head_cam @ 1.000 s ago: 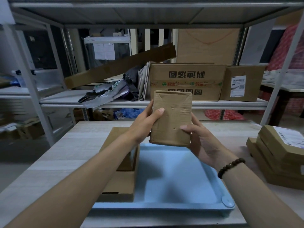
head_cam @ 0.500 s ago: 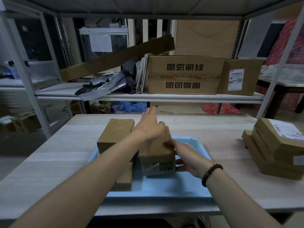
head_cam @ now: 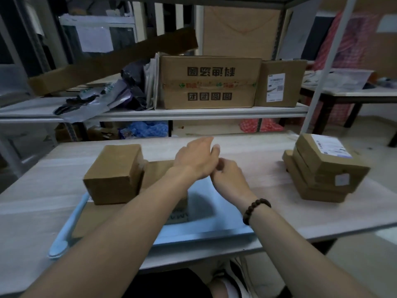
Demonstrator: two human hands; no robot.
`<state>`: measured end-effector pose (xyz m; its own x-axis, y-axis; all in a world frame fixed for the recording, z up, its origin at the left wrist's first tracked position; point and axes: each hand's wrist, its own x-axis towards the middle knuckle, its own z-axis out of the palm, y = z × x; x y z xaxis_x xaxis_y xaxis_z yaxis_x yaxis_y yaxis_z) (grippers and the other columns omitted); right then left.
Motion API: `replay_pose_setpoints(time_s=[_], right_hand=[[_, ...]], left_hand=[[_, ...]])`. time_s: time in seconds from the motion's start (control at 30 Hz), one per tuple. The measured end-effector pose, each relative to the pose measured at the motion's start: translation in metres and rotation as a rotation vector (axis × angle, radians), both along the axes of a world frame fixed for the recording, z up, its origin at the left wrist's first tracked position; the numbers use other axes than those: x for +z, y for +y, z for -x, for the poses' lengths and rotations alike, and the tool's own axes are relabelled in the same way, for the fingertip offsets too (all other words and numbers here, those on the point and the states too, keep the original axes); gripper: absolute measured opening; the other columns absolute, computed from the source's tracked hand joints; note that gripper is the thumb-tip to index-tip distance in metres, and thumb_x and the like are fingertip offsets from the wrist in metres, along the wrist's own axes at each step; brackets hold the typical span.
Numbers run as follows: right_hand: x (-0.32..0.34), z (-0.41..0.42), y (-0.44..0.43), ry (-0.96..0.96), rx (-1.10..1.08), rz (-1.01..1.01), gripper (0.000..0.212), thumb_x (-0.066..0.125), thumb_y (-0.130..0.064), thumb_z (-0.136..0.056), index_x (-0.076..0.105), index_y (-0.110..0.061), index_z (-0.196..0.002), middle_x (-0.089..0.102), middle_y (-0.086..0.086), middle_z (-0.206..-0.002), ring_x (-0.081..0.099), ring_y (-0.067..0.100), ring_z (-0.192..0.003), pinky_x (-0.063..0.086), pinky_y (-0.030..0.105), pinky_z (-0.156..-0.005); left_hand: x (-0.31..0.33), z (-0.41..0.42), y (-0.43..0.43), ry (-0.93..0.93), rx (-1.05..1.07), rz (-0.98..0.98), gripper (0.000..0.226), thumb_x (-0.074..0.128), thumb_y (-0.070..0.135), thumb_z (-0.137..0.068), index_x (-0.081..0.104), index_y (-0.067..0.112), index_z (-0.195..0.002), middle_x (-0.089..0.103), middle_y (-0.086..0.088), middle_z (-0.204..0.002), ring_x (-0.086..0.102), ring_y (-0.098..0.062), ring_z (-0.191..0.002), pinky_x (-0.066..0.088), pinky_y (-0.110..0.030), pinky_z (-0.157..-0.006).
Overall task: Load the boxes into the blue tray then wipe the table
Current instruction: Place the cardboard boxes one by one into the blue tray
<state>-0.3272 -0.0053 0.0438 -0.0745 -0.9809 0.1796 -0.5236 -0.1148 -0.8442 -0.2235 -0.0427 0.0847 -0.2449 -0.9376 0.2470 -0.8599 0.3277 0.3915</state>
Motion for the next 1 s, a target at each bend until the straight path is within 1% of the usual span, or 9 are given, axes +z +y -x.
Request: replay_pose_setpoints(time_s=[0.13,0.23,0.37,0.47,0.53,0.67,0.8,0.9,1.0], right_hand=[[0.009,0.045,0.006,0.137,-0.255,0.222,0.017,0.054,-0.022,-0.089,0.067,-0.018,-0.099,0.07,-0.003,-0.098,0.063,0.018,-0.093,0.052,0.037,-0.079],[0.02,0.086,0.007,0.273,-0.439,0.324,0.034,0.059,-0.022,-0.088,0.064,-0.013,-0.119,0.067,0.003,-0.118,0.055,0.024,-0.115,0.045,0.04,-0.097],[0.024,0.142,0.007,0.507,-0.66,0.255,0.053,0.06,-0.034,-0.083,0.054,-0.018,-0.133,0.051,0.005,-0.141,0.039,0.03,-0.132,0.033,0.045,-0.109],[0.014,0.175,0.006,0.546,-0.778,0.105,0.068,0.062,-0.045,-0.082,0.04,-0.023,-0.143,0.022,0.009,-0.161,0.014,0.041,-0.146,0.016,0.055,-0.117],[0.006,0.194,0.004,0.531,-0.855,0.003,0.086,0.062,-0.058,-0.08,0.028,-0.023,-0.151,0.008,0.012,-0.165,0.002,0.047,-0.148,0.009,0.06,-0.118],[-0.011,0.218,-0.004,0.412,-0.938,-0.108,0.114,0.062,-0.076,-0.068,0.017,-0.016,-0.153,-0.001,0.014,-0.164,0.002,0.05,-0.147,0.015,0.067,-0.113],[-0.024,0.225,-0.009,0.306,-0.95,-0.07,0.112,0.074,-0.062,-0.066,0.018,-0.014,-0.149,0.002,0.015,-0.161,0.02,0.045,-0.14,0.032,0.062,-0.106],[-0.026,0.226,-0.009,0.252,-0.971,-0.015,0.105,0.076,-0.051,-0.066,0.021,-0.013,-0.146,0.002,0.019,-0.16,0.024,0.045,-0.135,0.039,0.06,-0.103],[-0.025,0.219,-0.007,0.247,-0.954,0.078,0.103,0.068,-0.062,-0.058,0.026,-0.017,-0.141,0.009,0.018,-0.158,0.026,0.045,-0.131,0.043,0.063,-0.098]], left_hand=[[0.004,0.042,0.006,-0.019,-0.026,0.099,0.047,0.031,0.037,-0.103,0.043,0.02,-0.145,0.049,-0.006,-0.148,0.044,-0.028,-0.134,0.037,-0.04,-0.104],[0.008,0.075,0.012,-0.053,-0.083,0.196,0.044,0.035,0.034,-0.101,0.048,0.016,-0.139,0.053,-0.007,-0.143,0.048,-0.029,-0.13,0.038,-0.041,-0.1],[0.007,0.114,0.015,-0.102,-0.184,0.263,0.048,0.042,0.031,-0.097,0.041,0.019,-0.144,0.05,-0.003,-0.145,0.048,-0.028,-0.129,0.041,-0.041,-0.098],[0.001,0.132,0.014,-0.111,-0.218,0.238,0.056,0.046,0.026,-0.094,0.034,0.022,-0.149,0.046,0.0,-0.148,0.046,-0.026,-0.13,0.042,-0.041,-0.095],[-0.002,0.14,0.014,-0.107,-0.231,0.207,0.06,0.046,0.024,-0.093,0.031,0.023,-0.151,0.042,0.001,-0.151,0.044,-0.025,-0.132,0.041,-0.041,-0.095],[-0.01,0.14,0.011,-0.127,-0.24,0.18,0.062,0.046,0.023,-0.093,0.028,0.025,-0.152,0.041,0.002,-0.151,0.046,-0.026,-0.131,0.041,-0.041,-0.094],[-0.016,0.132,0.004,-0.128,-0.214,0.164,0.061,0.046,0.022,-0.093,0.028,0.025,-0.151,0.045,0.0,-0.148,0.05,-0.027,-0.125,0.042,-0.04,-0.089],[-0.02,0.128,0.001,-0.119,-0.206,0.144,0.061,0.046,0.023,-0.093,0.028,0.026,-0.151,0.045,0.0,-0.147,0.051,-0.027,-0.123,0.043,-0.039,-0.088],[-0.021,0.123,-0.001,-0.051,-0.204,0.105,0.061,0.046,0.026,-0.094,0.027,0.026,-0.151,0.045,0.0,-0.147,0.051,-0.026,-0.124,0.043,-0.039,-0.089]])
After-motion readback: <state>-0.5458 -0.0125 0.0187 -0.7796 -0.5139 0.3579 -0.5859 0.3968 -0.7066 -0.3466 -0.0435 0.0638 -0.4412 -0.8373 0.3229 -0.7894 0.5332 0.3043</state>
